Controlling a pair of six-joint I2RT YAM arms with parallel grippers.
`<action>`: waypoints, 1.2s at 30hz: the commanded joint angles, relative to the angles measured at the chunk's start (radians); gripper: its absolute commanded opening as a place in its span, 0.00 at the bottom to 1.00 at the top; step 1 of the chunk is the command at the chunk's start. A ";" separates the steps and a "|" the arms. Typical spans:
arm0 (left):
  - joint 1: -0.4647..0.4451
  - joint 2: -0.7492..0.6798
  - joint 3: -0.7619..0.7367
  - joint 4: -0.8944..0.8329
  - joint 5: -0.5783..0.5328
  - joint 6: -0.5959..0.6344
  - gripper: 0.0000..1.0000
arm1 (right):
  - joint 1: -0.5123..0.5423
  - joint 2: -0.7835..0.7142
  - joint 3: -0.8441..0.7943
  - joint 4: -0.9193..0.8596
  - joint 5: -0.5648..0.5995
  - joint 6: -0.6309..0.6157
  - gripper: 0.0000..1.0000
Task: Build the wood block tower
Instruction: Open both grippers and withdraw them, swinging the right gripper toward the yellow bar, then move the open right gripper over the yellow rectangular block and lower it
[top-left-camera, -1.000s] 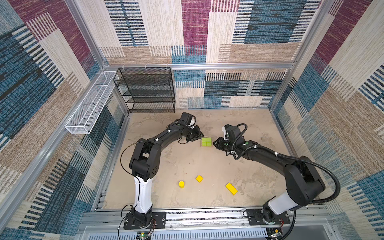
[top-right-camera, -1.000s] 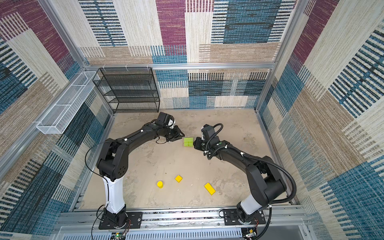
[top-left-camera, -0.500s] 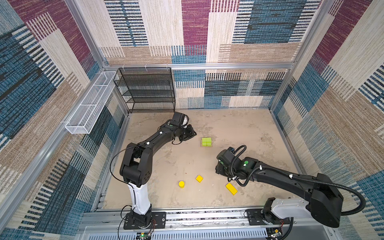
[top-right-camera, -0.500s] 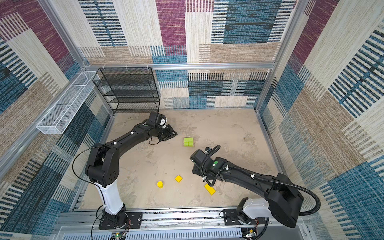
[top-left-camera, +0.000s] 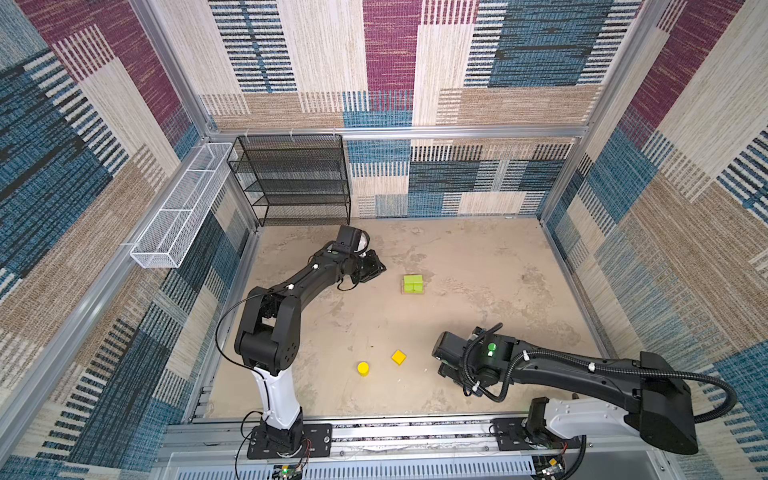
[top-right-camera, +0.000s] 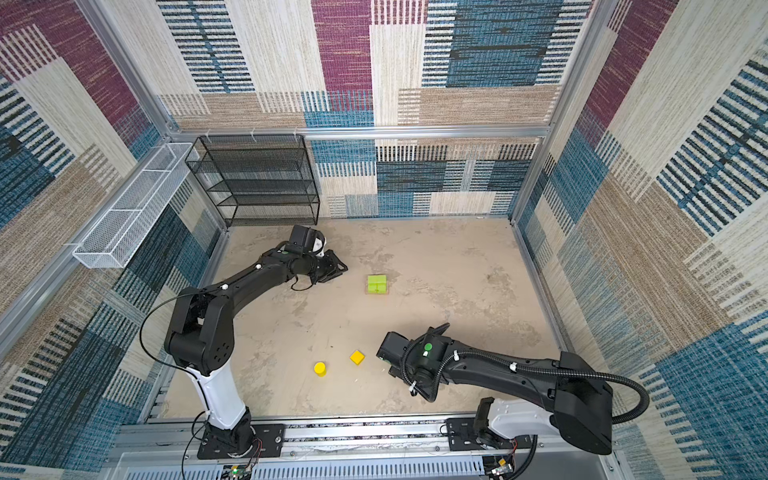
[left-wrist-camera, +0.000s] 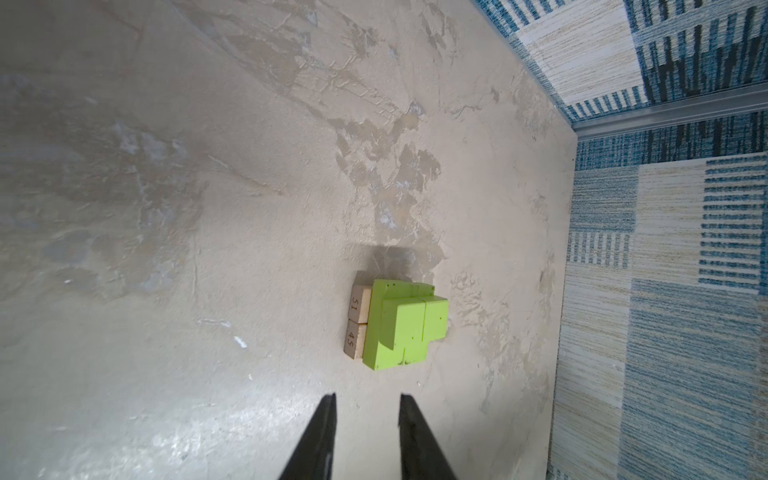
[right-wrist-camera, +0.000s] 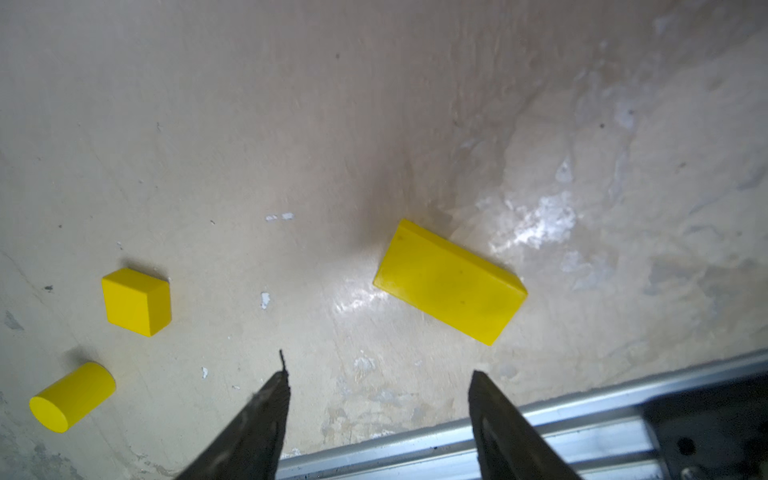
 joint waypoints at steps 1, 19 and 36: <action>0.010 -0.015 -0.010 0.026 0.019 0.014 0.31 | 0.012 -0.008 0.005 -0.061 -0.006 0.104 0.77; 0.031 -0.026 -0.042 0.038 0.027 0.009 0.31 | 0.012 -0.126 -0.151 0.027 0.018 0.229 0.88; 0.036 -0.019 -0.048 0.043 0.028 0.002 0.30 | -0.008 -0.112 -0.185 0.065 0.064 0.242 0.86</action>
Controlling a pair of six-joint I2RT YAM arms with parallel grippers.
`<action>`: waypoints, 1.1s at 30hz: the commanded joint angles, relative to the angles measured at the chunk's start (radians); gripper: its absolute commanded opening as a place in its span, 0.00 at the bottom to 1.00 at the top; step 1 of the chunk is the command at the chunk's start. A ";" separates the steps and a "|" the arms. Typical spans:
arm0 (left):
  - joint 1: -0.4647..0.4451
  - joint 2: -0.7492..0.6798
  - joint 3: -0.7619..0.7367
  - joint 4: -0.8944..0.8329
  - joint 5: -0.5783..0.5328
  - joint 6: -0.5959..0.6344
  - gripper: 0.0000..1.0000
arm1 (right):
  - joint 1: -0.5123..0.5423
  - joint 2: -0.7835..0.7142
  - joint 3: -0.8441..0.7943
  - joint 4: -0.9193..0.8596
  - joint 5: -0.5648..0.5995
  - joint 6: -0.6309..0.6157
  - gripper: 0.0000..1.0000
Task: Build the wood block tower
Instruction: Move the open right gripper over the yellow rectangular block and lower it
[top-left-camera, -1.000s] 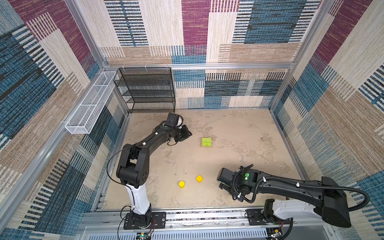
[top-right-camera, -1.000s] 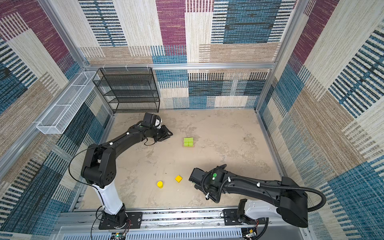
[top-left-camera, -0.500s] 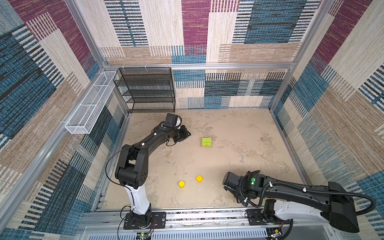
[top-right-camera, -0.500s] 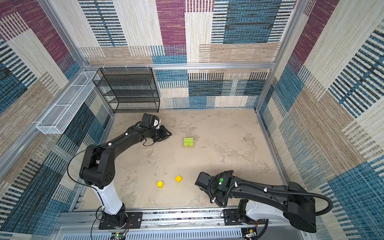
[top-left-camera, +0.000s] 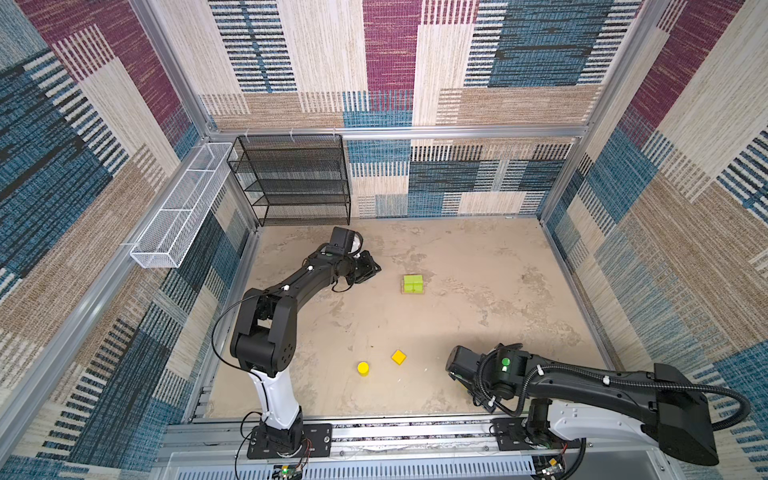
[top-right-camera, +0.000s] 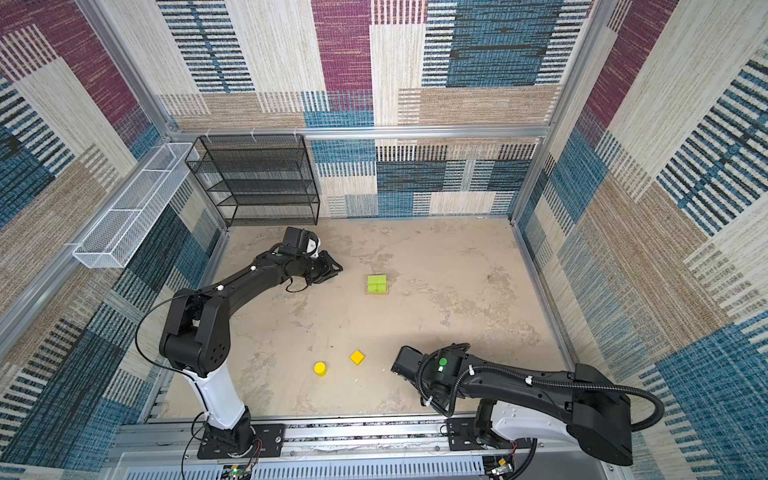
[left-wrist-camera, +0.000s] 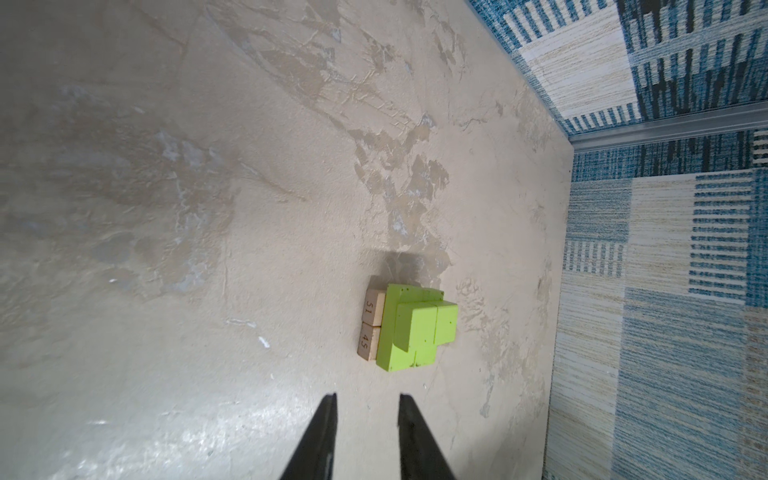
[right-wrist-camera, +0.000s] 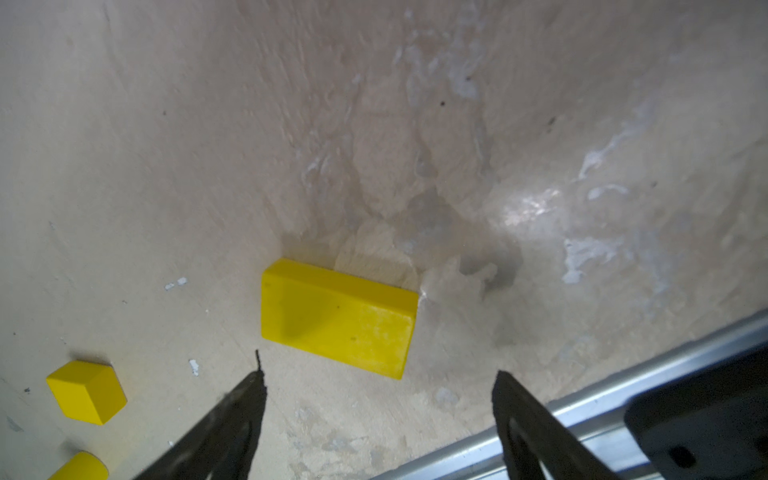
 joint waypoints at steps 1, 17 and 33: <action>0.002 -0.001 -0.003 0.007 0.012 0.001 0.30 | -0.012 0.010 -0.001 0.023 0.023 -0.007 0.86; 0.015 0.012 -0.004 0.003 0.018 0.005 0.30 | -0.136 0.111 0.047 0.089 -0.013 -0.206 0.85; 0.037 0.019 -0.016 0.011 0.035 0.005 0.30 | -0.165 0.253 0.109 0.115 -0.084 -0.351 0.80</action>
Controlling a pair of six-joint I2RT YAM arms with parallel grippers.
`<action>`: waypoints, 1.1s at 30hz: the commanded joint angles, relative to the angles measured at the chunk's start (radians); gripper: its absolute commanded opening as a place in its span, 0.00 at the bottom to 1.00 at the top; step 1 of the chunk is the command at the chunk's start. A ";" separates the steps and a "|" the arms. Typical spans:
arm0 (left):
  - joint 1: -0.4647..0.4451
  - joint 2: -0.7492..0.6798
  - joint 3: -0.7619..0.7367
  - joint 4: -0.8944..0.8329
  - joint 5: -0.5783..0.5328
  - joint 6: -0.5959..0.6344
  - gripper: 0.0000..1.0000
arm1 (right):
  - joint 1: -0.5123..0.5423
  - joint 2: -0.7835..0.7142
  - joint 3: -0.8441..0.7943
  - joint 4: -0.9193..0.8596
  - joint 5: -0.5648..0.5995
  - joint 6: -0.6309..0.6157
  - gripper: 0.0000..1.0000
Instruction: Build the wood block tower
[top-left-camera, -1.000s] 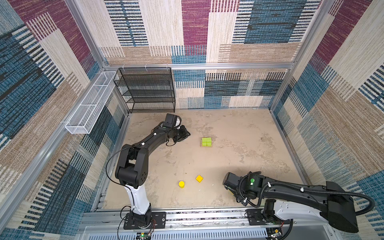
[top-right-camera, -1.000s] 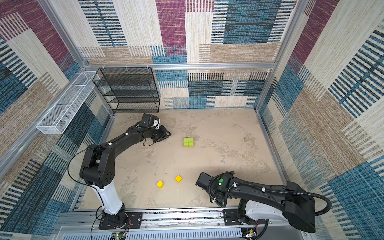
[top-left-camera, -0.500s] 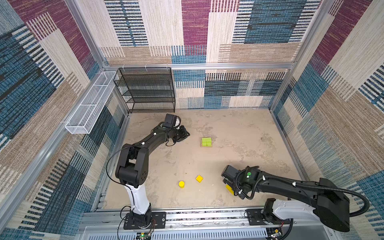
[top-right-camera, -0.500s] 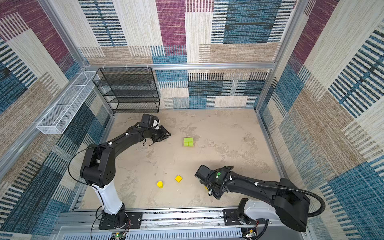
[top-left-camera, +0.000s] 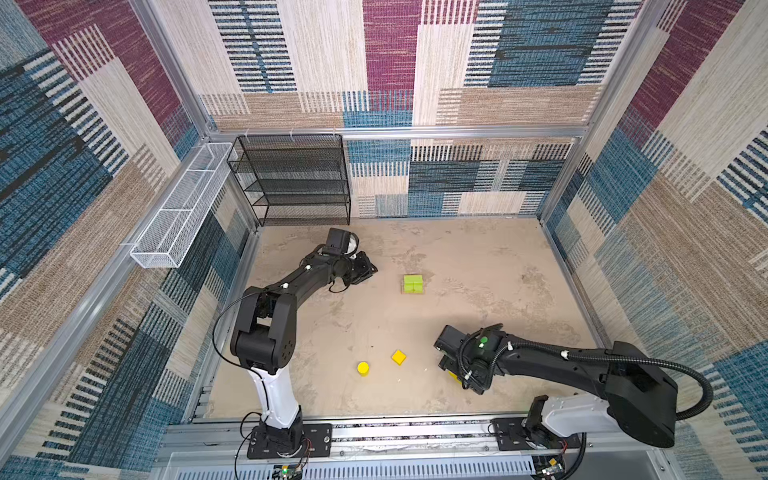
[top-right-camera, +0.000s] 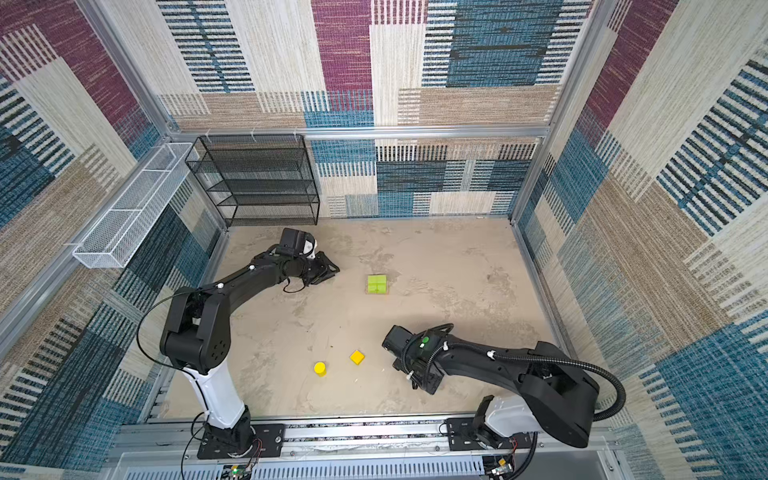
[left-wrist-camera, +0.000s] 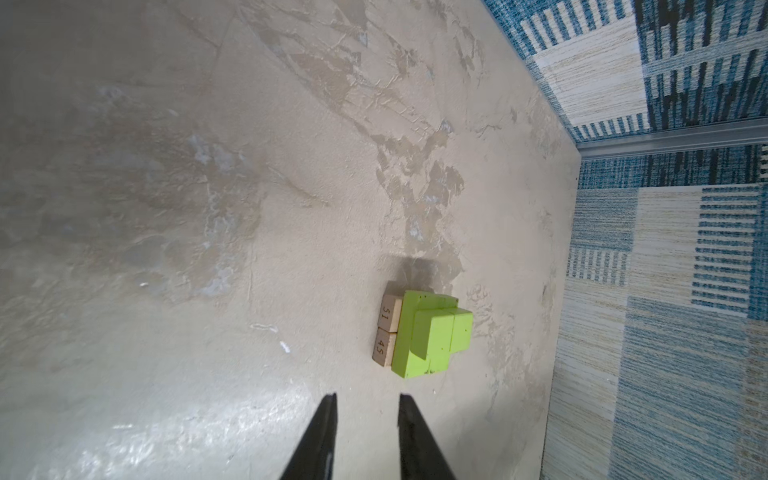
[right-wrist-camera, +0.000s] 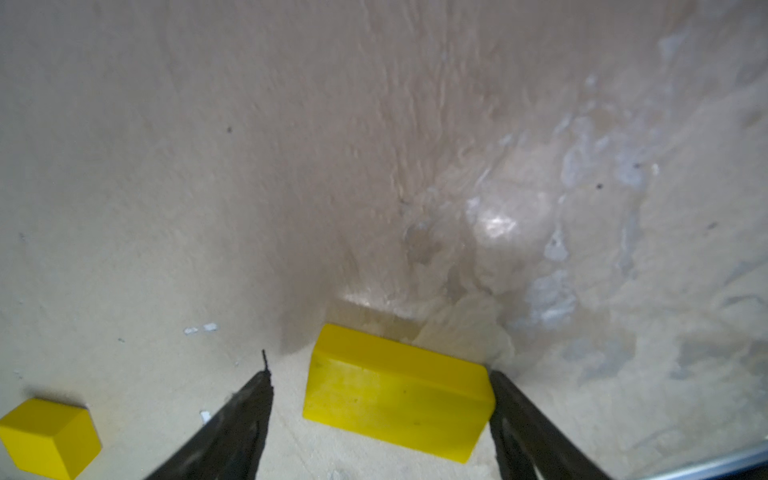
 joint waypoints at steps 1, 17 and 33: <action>0.006 0.002 -0.004 0.005 0.012 0.005 0.30 | -0.009 0.017 0.010 0.026 -0.021 -0.055 0.79; 0.018 -0.008 -0.023 0.013 0.016 0.003 0.28 | -0.035 0.260 0.240 -0.027 0.003 -0.390 0.69; 0.023 -0.029 -0.049 0.039 0.013 -0.004 0.28 | -0.020 0.113 0.229 -0.031 0.070 -0.576 0.74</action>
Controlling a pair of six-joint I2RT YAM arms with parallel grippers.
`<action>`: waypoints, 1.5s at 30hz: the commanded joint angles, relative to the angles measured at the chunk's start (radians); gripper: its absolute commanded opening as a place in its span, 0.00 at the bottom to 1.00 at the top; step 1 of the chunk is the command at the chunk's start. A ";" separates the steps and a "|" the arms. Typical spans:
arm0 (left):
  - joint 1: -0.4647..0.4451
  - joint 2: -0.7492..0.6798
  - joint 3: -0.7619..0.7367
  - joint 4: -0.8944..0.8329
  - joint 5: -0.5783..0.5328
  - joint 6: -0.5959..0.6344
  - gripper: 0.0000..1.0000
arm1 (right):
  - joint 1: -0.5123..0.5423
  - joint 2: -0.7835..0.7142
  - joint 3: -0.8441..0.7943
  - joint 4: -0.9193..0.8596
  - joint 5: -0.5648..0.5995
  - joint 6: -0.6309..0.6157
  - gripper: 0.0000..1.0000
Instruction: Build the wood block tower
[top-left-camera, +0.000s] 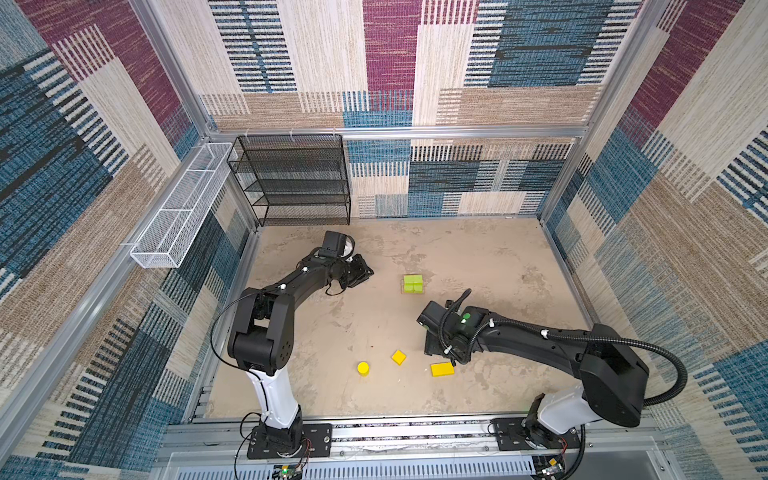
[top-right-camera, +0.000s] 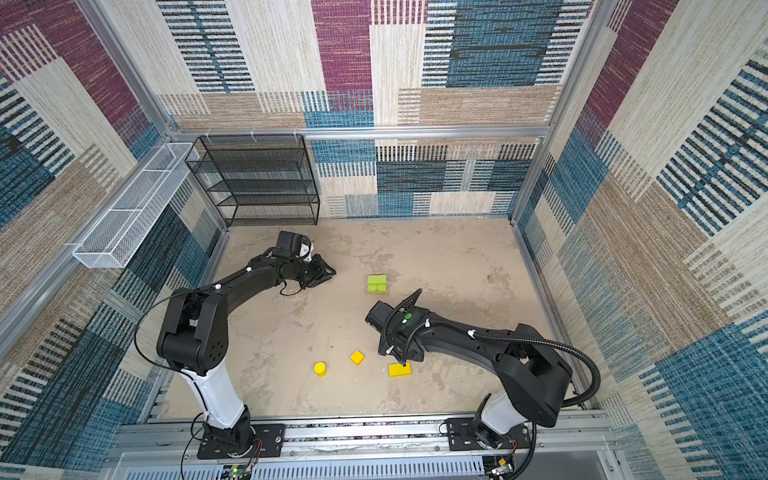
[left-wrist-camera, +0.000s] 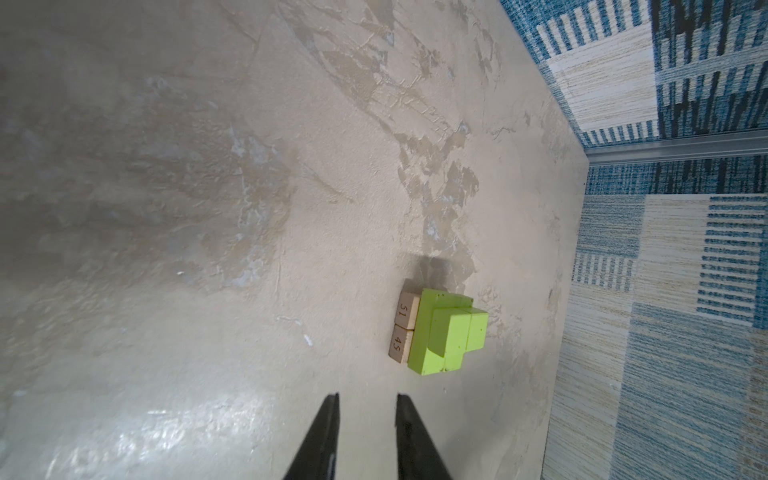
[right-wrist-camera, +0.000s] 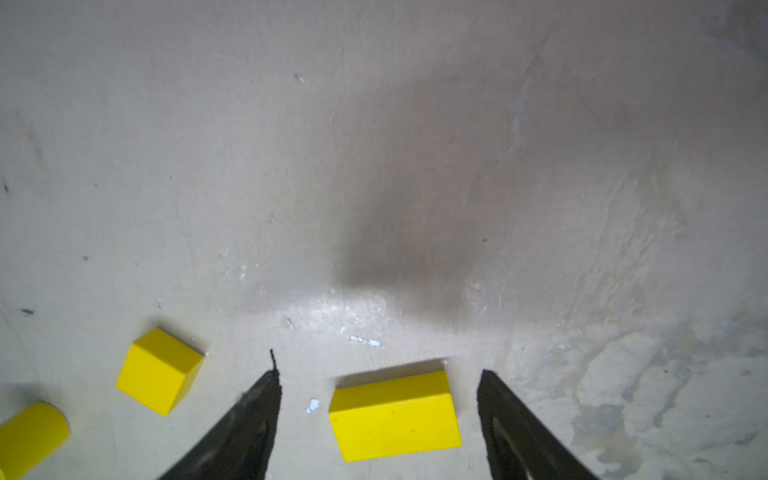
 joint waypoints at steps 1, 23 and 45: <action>0.001 -0.015 -0.007 0.023 0.006 0.001 0.28 | 0.018 -0.040 -0.018 0.009 0.018 -0.083 0.74; 0.002 -0.038 -0.021 0.017 -0.010 0.022 0.28 | 0.133 -0.029 -0.070 0.017 -0.019 -0.187 0.83; 0.001 -0.026 -0.017 0.013 -0.014 0.024 0.28 | 0.133 0.027 -0.081 0.038 -0.041 -0.216 0.77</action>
